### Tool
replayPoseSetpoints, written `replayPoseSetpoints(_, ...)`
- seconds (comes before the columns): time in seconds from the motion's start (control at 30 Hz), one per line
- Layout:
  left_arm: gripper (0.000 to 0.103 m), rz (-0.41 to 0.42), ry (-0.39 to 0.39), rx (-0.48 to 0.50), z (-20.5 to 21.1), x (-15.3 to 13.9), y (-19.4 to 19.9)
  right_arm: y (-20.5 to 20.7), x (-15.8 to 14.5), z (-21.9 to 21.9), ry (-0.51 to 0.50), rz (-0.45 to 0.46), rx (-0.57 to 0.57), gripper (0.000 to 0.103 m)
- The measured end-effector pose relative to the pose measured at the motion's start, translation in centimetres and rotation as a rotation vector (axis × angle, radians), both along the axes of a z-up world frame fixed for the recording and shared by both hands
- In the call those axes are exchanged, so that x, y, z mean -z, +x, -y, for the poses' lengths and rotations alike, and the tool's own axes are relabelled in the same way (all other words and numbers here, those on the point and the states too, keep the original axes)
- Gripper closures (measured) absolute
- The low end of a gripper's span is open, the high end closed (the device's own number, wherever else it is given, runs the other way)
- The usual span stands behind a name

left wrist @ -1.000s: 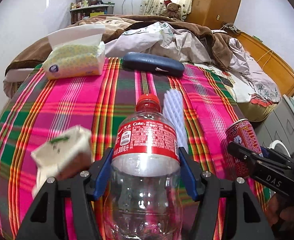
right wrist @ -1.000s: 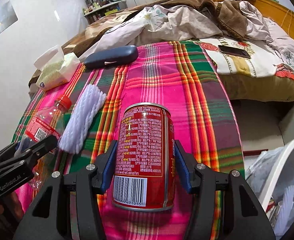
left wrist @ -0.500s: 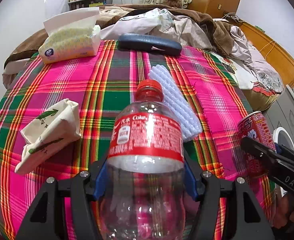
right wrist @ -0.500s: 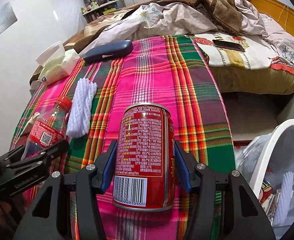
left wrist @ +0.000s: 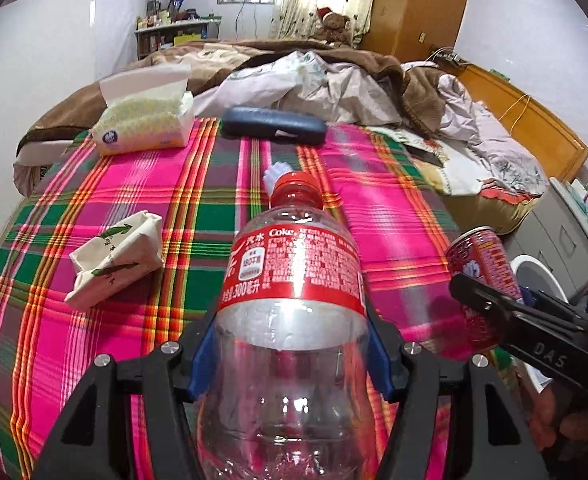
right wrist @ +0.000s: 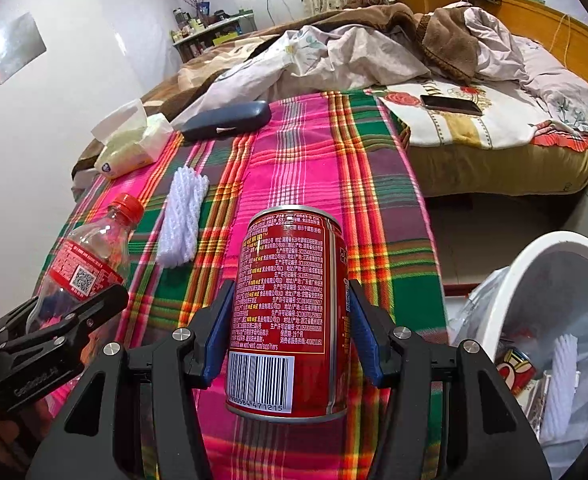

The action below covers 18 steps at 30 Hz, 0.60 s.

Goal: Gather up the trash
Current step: 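Carry the Coke bottle and red can over the white bin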

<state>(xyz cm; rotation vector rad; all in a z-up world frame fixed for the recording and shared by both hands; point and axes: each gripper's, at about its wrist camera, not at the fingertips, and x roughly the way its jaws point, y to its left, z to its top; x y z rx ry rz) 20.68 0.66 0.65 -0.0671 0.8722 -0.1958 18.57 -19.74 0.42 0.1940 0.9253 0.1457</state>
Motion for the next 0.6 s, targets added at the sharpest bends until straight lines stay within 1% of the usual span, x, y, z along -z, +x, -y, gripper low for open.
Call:
replayPoseSetpoints(0.07, 0.039, 0.017, 0.005, 0.008, 0.4, -0.6, -0.8, -0.5, -0.3, 0.2, -0.005, 0.009, 0.005, 0.048)
replayPoseSetpoints(0.33, 0.039, 0.07, -0.015, 0.057, 2.4, -2.9, -3.8, -3.4, -2.3, 1.8, 0.001, 0.071, 0.037, 0.048)
replayPoseSetpoints(0.6, 0.039, 0.114, -0.022, 0.133, 5.9, -4.5, -6.3, -6.2, -4.2, 4.3, 0.003, 0.136, 0.081, 0.048)
